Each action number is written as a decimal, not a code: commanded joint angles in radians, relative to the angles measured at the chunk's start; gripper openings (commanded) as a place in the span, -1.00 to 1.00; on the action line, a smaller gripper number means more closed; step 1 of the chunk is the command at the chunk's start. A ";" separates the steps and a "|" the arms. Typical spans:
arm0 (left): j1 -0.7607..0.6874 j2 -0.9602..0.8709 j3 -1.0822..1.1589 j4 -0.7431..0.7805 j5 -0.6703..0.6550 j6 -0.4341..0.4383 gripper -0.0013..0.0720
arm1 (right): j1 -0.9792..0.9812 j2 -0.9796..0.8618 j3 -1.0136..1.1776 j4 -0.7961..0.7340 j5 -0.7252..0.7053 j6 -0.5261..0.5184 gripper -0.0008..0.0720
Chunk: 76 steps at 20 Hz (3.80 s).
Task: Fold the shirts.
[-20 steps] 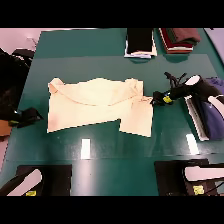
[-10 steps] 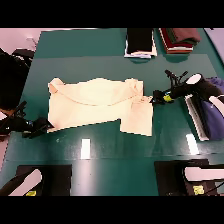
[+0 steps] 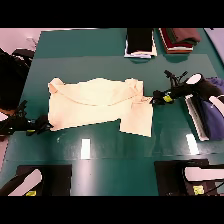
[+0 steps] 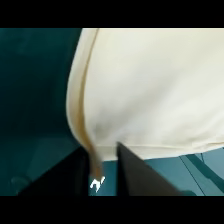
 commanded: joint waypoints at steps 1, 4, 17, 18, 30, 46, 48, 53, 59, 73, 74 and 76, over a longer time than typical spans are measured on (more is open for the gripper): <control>0.000 0.001 0.000 -0.016 0.017 0.028 -0.89 | 0.001 0.019 0.001 0.000 -0.005 0.001 -0.94; 0.000 0.029 0.070 -0.024 0.016 0.027 -0.90 | -0.008 0.103 0.014 -0.002 -0.021 0.001 -0.94; 0.000 0.366 1.336 -0.065 0.102 -0.057 -0.90 | -0.177 0.648 0.782 -0.002 -0.008 0.001 -0.94; 0.000 0.365 1.400 -0.065 0.111 -0.057 -0.90 | -0.214 0.674 0.826 -0.001 -0.009 0.002 -0.94; 0.000 0.152 1.336 -0.128 -0.085 -0.089 -0.90 | -0.399 0.478 0.929 0.176 0.239 0.071 -0.95; -0.276 -0.568 0.872 0.045 0.123 -0.044 -0.90 | -0.016 -0.156 0.615 -0.133 0.019 0.179 -0.95; -0.262 -0.568 0.926 0.045 0.080 -0.043 -0.89 | -0.023 -0.175 0.693 -0.141 0.027 0.177 -0.95; -0.245 -0.565 0.987 0.060 -0.121 0.005 -0.89 | -0.026 -0.117 0.687 -0.364 0.147 0.176 -0.95; -0.247 -0.566 0.828 0.059 -0.165 0.008 -0.89 | -0.026 0.035 0.329 -0.431 0.096 0.175 -0.95; -0.238 -0.486 0.706 0.085 -0.216 0.034 0.20 | -0.054 0.167 0.075 -0.288 0.078 0.181 0.15; -0.229 -0.446 0.702 0.126 -0.236 0.034 0.20 | -0.063 0.192 0.084 -0.282 0.105 0.172 0.15; -0.210 -0.332 0.646 0.259 -0.258 0.026 0.20 | -0.101 0.281 0.044 -0.289 0.163 0.153 0.15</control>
